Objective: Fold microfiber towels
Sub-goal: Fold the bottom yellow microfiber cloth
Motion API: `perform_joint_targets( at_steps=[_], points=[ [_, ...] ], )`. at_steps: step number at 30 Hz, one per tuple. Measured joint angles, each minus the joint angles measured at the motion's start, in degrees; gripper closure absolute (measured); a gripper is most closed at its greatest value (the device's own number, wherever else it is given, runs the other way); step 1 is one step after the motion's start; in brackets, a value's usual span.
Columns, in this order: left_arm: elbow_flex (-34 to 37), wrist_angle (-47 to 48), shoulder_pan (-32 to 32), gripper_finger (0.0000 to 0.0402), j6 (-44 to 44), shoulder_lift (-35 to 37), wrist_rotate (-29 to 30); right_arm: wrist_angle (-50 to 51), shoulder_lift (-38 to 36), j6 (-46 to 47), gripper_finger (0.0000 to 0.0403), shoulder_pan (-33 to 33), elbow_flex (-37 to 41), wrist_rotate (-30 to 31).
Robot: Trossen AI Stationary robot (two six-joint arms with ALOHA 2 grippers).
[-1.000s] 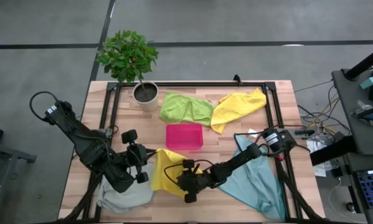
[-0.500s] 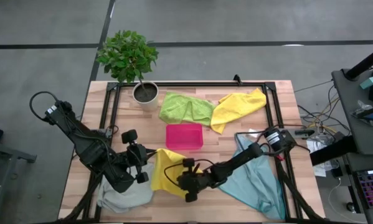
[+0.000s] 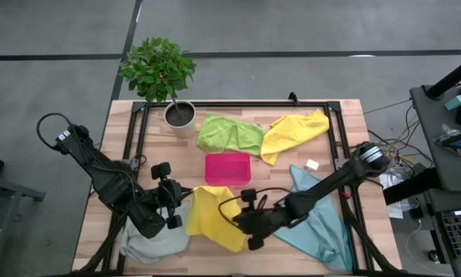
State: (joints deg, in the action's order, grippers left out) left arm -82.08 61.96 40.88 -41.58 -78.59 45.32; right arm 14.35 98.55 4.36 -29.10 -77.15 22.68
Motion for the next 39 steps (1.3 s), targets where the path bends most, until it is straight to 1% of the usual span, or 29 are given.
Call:
perform_joint_targets(
  at_steps=[4, 8, 15, 21, 26, 34, 36, 39],
  points=[
    [0.0, 0.4, 0.0, 0.0402, 0.0, 0.0, -3.3, 1.0, -6.8, 0.0, 0.0394, -1.0, 2.5, 0.8],
    [0.0, 1.0, 0.0, 0.0402, 0.0, 0.0, -6.0, 4.9, -12.8, 0.4, 0.0394, -2.3, 3.8, 3.2],
    [0.0, 4.5, 0.0, 0.0402, 0.0, 1.3, -6.1, 11.9, -22.2, 0.6, 0.0394, -4.1, 5.1, 8.8],
    [0.0, 4.6, -0.2, 0.0402, 0.9, 4.7, -5.7, 12.9, -29.9, -0.2, 0.0394, -4.3, 5.7, 9.0],
    [0.0, 4.6, 0.0, 0.0402, 5.9, 8.1, -10.7, 16.1, -35.1, -1.3, 0.0394, -4.3, 6.3, 8.9],
    [0.2, 4.5, 0.0, 0.0402, 17.8, 11.7, -12.6, 22.7, -40.1, -1.1, 0.0394, -4.3, 11.0, 7.6],
    [0.8, 4.5, 0.0, 0.0402, 21.8, 12.4, -13.7, 22.8, -41.2, -0.7, 0.0394, -4.3, 13.0, 6.9],
    [3.1, 4.6, 0.0, 0.0402, 24.8, 13.8, -13.8, 21.5, -42.7, -0.5, 0.0394, -4.3, 15.9, 7.5]
  ],
)
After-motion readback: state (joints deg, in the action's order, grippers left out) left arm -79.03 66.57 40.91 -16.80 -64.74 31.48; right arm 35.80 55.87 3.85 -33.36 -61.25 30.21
